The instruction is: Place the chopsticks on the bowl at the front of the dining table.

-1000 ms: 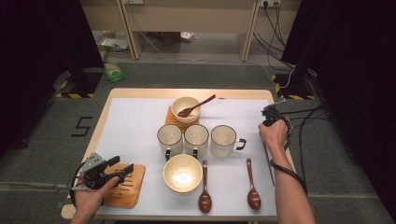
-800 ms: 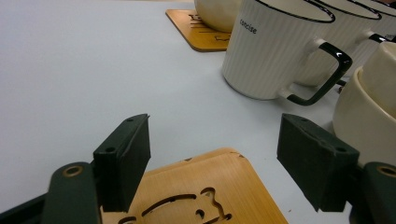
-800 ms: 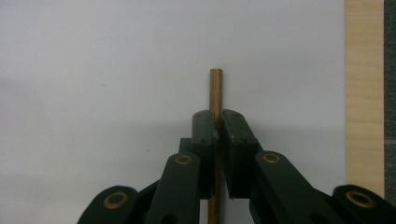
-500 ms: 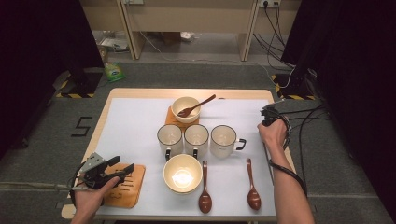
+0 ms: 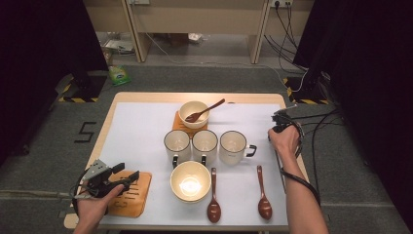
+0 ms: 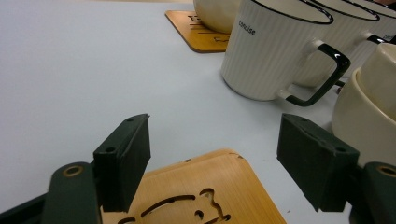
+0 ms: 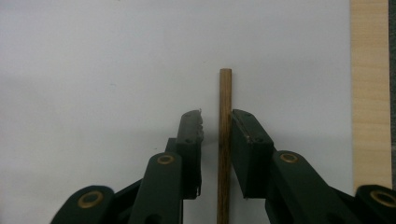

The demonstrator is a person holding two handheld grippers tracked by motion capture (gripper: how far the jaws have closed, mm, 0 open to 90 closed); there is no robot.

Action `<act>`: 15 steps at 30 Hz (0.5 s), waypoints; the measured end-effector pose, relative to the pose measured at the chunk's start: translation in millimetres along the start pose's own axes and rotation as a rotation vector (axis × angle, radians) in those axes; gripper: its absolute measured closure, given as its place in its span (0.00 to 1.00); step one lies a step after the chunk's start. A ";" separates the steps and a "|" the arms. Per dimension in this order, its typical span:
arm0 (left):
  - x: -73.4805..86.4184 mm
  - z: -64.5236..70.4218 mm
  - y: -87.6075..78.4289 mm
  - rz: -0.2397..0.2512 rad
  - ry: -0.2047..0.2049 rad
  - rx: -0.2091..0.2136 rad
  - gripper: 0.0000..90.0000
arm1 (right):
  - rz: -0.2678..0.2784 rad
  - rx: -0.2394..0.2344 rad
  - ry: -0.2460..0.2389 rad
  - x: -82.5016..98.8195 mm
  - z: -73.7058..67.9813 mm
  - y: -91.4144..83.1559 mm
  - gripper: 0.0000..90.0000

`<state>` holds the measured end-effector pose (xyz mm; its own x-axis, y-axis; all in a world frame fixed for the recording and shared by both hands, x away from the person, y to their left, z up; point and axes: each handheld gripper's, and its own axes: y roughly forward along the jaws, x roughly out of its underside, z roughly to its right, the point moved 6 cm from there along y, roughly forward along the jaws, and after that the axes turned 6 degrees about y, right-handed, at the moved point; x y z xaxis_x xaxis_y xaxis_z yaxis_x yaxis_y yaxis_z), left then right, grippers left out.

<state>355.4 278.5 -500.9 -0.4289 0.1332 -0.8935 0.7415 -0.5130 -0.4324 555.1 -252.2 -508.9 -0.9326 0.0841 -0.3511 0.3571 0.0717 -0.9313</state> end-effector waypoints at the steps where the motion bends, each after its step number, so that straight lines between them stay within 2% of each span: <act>1: 0.0 -0.2 -0.1 0.000 0.000 0.000 0.28 | 0.000 0.000 -0.002 0.6 -0.3 -1.1 0.80; 6: 0.1 -0.1 -0.7 -0.003 0.003 -0.001 0.28 | 0.013 0.008 -0.008 1.7 -1.1 -9.2 0.79; 15: -0.7 0.5 -0.9 0.003 0.002 -0.001 0.28 | -0.008 0.011 -0.016 14.0 -2.8 -15.2 0.77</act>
<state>354.8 278.4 -499.8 -0.4255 0.1336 -0.8951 0.7435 -0.5123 -0.4299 536.8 -249.3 -499.4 -0.9362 0.0677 -0.3450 0.3490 0.0613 -0.9351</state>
